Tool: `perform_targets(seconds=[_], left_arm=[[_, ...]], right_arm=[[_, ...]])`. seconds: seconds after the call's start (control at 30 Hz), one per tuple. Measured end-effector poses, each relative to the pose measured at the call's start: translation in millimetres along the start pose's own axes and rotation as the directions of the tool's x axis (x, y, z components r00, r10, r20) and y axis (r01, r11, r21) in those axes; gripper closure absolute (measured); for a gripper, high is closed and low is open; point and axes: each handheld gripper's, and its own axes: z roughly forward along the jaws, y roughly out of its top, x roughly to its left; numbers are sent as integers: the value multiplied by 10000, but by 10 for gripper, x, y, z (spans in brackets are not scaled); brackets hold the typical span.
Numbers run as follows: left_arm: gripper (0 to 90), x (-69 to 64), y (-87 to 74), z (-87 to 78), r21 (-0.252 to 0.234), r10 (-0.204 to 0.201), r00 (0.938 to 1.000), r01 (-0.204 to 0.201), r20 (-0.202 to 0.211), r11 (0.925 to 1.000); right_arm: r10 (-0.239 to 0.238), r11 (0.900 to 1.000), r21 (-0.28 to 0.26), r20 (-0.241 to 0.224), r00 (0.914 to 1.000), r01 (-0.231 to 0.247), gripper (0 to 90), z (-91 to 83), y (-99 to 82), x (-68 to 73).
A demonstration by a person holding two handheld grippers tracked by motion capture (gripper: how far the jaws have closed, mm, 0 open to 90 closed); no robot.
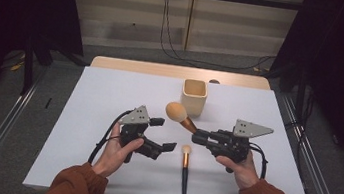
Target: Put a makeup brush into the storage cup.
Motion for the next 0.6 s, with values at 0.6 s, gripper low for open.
perform_targets(seconds=[0.6], left_arm=[[52,-40,82,158,-738,55,9952,18,980,9973]], right_arm=[[-59,9999,81,-273,9996,61,752,36,1,14]])
